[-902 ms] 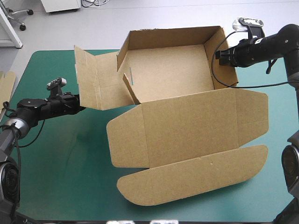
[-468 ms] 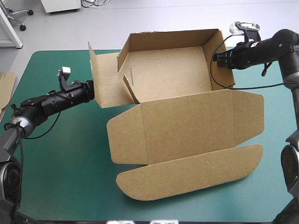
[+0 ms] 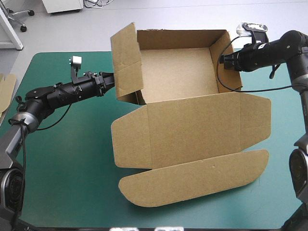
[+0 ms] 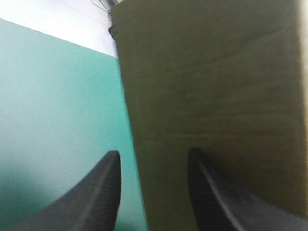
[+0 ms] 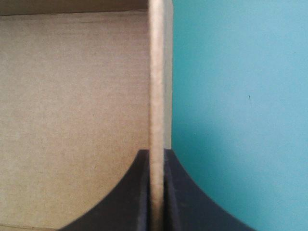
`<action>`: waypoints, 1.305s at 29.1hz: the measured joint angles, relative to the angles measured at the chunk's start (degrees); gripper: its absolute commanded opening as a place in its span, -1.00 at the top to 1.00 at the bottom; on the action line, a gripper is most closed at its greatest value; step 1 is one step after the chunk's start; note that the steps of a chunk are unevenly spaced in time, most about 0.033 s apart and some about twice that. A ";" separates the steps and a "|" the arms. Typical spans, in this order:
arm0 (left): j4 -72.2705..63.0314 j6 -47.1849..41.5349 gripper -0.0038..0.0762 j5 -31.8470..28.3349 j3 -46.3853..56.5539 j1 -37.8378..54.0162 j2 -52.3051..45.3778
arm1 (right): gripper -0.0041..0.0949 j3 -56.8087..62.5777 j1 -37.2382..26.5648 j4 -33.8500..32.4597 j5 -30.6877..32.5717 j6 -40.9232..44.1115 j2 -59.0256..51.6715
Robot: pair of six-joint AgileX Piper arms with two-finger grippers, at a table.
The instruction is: Fold the box
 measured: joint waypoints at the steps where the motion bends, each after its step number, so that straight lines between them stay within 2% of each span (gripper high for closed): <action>1: 0.00 -0.27 0.08 0.57 -0.70 0.00 0.00 | 0.97 0.00 0.00 -0.08 0.00 0.00 0.00; 8: -0.05 -2.65 0.06 3.56 -4.13 -0.86 0.00 | 0.97 0.00 0.00 -0.50 0.00 0.00 0.00; 14: 0.00 -4.03 -0.13 4.07 -4.45 -1.17 0.07 | 0.97 0.00 0.00 -0.44 -0.13 0.00 0.00; 20: 1.14 -6.87 -0.14 4.25 -7.33 -1.17 0.09 | 0.97 0.00 0.00 -0.18 -1.13 0.43 0.00; 28: 11.86 -13.53 -0.14 -0.08 -15.33 -3.95 0.13 | 0.97 0.00 0.25 0.00 -2.80 2.68 0.00; 33: 21.52 -18.59 -0.14 -3.94 -19.98 -6.30 0.13 | 0.97 0.00 3.44 -2.39 -4.17 4.96 0.04; 38: 27.03 -22.52 -0.14 -4.77 -22.24 -6.30 0.13 | 0.97 0.00 5.41 -3.50 -4.80 6.56 0.62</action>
